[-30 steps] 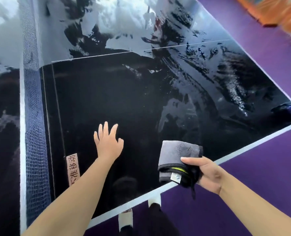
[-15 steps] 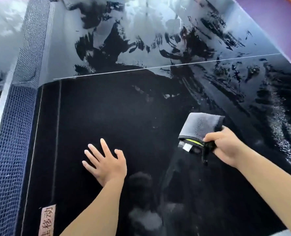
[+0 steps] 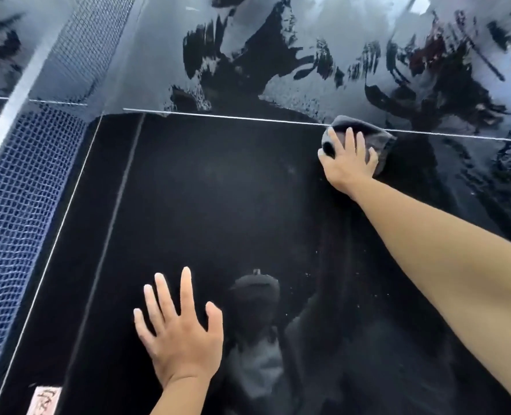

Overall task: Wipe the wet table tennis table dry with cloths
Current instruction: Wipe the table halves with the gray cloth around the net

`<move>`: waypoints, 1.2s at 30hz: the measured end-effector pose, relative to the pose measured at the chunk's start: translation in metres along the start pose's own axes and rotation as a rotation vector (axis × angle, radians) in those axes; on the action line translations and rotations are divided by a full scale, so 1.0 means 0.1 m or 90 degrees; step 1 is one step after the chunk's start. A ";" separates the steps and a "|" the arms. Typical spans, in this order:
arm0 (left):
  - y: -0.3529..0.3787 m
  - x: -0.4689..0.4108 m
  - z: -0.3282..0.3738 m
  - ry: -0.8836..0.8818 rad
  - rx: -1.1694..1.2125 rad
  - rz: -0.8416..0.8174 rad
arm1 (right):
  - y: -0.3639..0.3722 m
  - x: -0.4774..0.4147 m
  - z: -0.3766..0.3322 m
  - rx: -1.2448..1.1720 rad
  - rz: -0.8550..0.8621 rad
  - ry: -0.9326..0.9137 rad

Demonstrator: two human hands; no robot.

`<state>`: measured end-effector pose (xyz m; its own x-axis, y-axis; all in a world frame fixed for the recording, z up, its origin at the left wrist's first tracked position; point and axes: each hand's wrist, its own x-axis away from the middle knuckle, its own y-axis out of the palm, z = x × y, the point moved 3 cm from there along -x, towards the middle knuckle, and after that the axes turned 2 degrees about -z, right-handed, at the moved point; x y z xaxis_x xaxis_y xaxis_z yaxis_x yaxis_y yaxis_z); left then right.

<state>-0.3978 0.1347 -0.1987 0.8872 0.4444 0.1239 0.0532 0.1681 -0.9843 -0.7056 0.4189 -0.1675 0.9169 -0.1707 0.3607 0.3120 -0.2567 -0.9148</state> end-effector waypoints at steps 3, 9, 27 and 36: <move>-0.01 -0.01 -0.01 -0.002 -0.019 -0.001 | 0.08 -0.05 -0.46 0.032 -0.053 -0.155; -0.02 -0.01 0.00 -0.010 -0.024 -0.012 | 0.42 0.68 -0.59 0.040 -0.090 -0.387; -0.20 0.01 -0.03 0.035 0.059 -0.112 | 1.69 4.77 0.23 -0.074 -0.254 -0.311; -0.43 0.16 -0.48 0.218 0.090 -0.292 | 1.87 6.27 0.22 -0.395 -0.440 -0.087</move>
<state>-0.3641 0.0917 -0.1603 0.8864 -0.0071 0.4628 0.4262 0.4025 -0.8101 -0.0670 0.2852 -0.1170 0.6112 0.3117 0.7275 0.6459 -0.7277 -0.2308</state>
